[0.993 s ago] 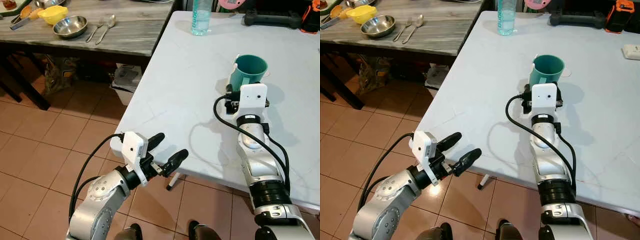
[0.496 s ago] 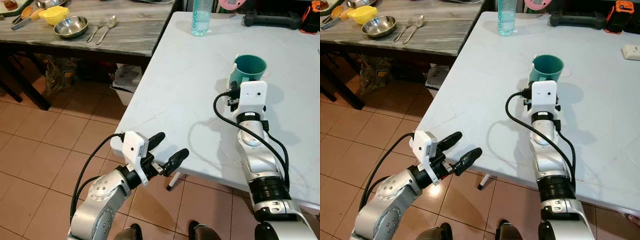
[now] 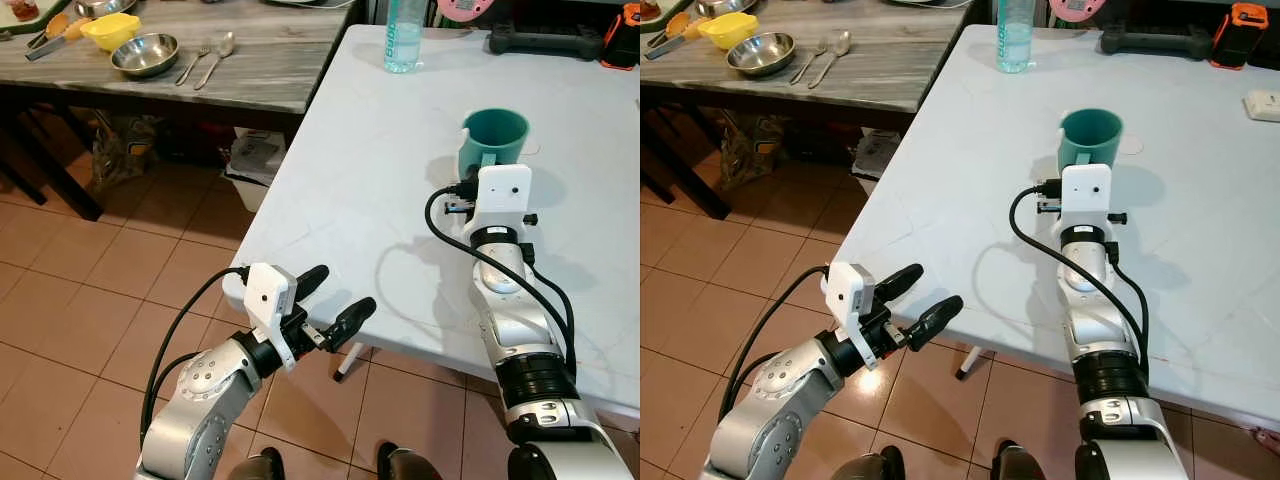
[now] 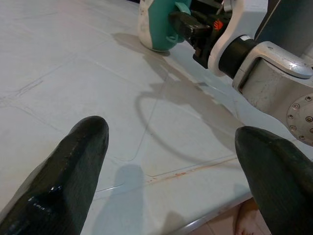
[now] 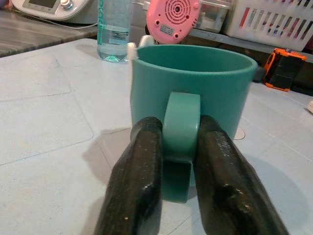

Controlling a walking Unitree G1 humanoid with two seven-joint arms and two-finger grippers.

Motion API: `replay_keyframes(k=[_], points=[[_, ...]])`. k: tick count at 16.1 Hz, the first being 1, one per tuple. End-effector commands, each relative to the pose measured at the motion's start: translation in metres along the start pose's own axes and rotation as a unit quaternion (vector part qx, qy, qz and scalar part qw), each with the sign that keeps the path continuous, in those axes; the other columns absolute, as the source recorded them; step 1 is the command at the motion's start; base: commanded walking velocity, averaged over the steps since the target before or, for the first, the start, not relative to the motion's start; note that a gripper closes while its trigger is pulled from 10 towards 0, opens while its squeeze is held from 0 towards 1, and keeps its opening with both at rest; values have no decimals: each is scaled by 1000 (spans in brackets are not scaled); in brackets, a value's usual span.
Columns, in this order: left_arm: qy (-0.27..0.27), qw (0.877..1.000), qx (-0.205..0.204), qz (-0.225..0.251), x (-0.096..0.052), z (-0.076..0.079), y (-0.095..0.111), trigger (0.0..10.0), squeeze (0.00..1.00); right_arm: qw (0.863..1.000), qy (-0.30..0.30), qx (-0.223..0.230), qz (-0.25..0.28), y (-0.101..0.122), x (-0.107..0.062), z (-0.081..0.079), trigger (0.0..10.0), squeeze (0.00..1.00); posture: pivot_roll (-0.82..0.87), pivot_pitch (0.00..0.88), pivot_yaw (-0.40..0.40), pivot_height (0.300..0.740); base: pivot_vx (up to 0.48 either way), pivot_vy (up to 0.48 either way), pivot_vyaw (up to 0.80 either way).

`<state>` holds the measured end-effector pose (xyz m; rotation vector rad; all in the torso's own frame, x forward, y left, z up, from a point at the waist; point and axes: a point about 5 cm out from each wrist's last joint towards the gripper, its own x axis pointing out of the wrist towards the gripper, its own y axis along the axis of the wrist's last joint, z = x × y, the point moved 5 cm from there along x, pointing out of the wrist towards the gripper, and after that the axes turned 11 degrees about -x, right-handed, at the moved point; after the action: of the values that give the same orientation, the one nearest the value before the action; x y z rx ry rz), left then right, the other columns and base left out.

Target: Setting the table

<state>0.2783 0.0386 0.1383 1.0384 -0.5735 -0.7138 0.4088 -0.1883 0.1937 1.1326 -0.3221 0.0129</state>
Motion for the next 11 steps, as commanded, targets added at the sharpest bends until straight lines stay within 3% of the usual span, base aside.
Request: replay_keyframes(k=[1,6,8,11], points=[[5,1000,7,-6,-2,-4,-2,10000,0,1000,-1,3,2,2,1,-1,0,0,32,200,72,740,0,0,0],[6,1000,13,3,2,-5,2,10000,0,1000,3,31,0,4,-5,-2,0,0,20,187,71,740,0,0,0],[35,998,35,26,4,-15,11,10000,0,998,18,52,12,14,-10,-6,0,0,14,174,64,740,0,0,0],[65,996,35,51,6,-28,21,10000,0,997,37,64,18,22,-25,-8,0,0,1,162,58,740,0,0,0]])
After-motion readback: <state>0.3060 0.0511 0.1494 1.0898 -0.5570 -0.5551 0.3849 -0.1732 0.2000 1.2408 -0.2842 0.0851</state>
